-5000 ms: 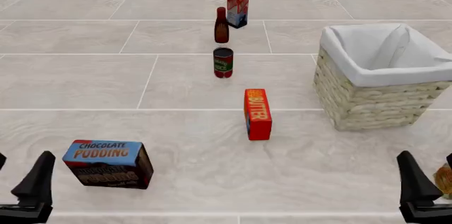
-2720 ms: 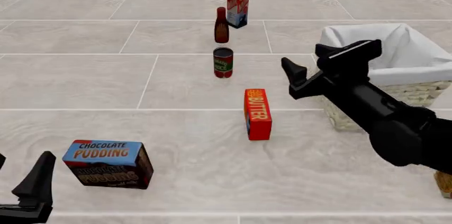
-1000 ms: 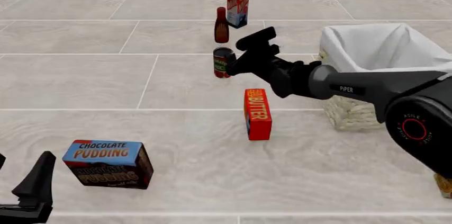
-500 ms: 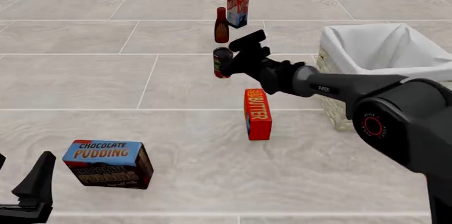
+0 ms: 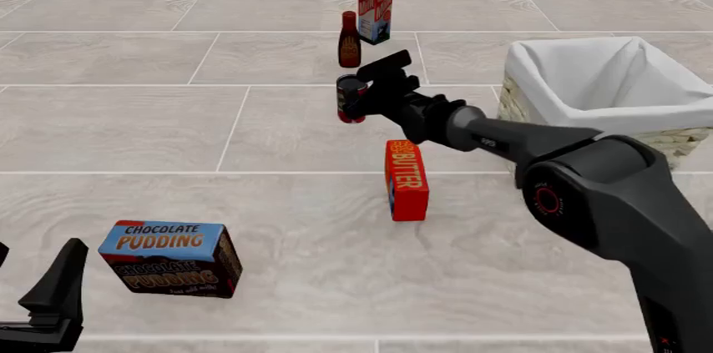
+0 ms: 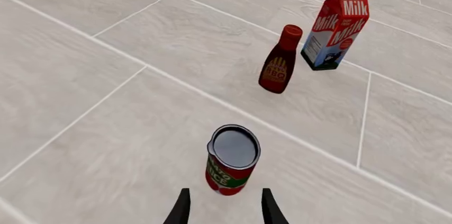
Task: Pick the tomato sauce and place it in the basket.
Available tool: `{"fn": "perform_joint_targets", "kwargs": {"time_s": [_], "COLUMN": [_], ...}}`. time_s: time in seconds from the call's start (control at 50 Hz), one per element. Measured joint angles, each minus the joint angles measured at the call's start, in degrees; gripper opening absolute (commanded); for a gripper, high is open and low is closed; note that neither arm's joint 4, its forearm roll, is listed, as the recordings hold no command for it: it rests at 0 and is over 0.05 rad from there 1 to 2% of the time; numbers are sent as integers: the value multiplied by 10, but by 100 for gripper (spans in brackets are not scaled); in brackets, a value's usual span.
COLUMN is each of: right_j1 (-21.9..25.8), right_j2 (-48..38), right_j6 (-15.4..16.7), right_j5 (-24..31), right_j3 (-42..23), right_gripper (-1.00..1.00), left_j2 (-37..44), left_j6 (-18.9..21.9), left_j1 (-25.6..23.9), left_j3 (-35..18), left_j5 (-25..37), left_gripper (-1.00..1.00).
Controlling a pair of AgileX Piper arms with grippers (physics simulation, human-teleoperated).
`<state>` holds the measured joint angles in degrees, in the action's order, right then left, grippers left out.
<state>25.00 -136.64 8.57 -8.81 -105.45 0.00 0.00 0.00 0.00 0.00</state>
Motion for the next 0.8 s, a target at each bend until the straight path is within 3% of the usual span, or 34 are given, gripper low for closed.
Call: {"fn": "perform_joint_targets", "kwargs": {"time_s": [0.8], "right_j1": [-12], "right_j2": [-140], "right_j6": [-6], "right_j5": [103], "right_j3": [-234], "right_gripper": [100], "left_j2": [0], "left_j6": [0], "left_j1": [0], "left_j3": [0], "left_j5": [0], "left_gripper": [100]}}
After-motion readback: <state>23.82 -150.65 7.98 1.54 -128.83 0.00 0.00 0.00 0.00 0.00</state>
